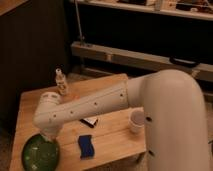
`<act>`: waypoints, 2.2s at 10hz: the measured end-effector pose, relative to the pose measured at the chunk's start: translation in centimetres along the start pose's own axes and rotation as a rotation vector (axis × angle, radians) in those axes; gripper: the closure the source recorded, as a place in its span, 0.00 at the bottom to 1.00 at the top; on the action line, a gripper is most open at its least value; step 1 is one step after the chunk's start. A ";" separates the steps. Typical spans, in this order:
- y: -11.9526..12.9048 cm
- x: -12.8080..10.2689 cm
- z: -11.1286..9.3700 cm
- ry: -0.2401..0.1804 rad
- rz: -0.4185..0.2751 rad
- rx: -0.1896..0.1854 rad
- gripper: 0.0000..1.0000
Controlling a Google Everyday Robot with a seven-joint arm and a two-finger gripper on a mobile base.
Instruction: Drag the ceramic bowl in a circle
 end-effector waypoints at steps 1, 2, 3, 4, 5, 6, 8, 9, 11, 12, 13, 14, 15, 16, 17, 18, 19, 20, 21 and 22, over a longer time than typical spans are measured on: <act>-0.5 1.5 0.3 0.004 -0.029 0.007 1.00; -0.8 3.2 0.8 0.005 -0.055 0.015 1.00; -0.7 4.4 1.2 0.003 -0.066 0.022 1.00; -0.3 5.5 1.6 0.000 -0.070 0.023 1.00; 0.6 6.8 2.2 -0.012 -0.070 0.019 1.00; 1.9 7.6 2.6 -0.025 -0.058 0.014 1.00; 5.3 8.6 3.1 -0.055 -0.015 0.004 1.00; 7.3 8.8 3.3 -0.076 0.014 -0.002 1.00; 11.5 8.4 4.0 -0.121 0.094 -0.009 1.00; 13.2 7.5 4.9 -0.148 0.139 -0.011 1.00; 14.2 6.2 5.5 -0.165 0.170 -0.012 1.00; 15.0 4.1 5.8 -0.182 0.204 -0.017 1.00; 15.2 2.3 5.5 -0.184 0.227 -0.019 1.00; 15.2 0.2 4.8 -0.182 0.244 -0.023 1.00; 15.0 -2.0 4.1 -0.185 0.257 -0.028 1.00; 14.5 -4.0 3.5 -0.188 0.261 -0.035 1.00; 13.3 -5.4 3.1 -0.190 0.255 -0.037 1.00; 11.6 -6.5 2.8 -0.189 0.245 -0.039 1.00; 9.8 -7.2 2.4 -0.183 0.229 -0.038 1.00; 7.8 -7.6 1.8 -0.174 0.207 -0.037 1.00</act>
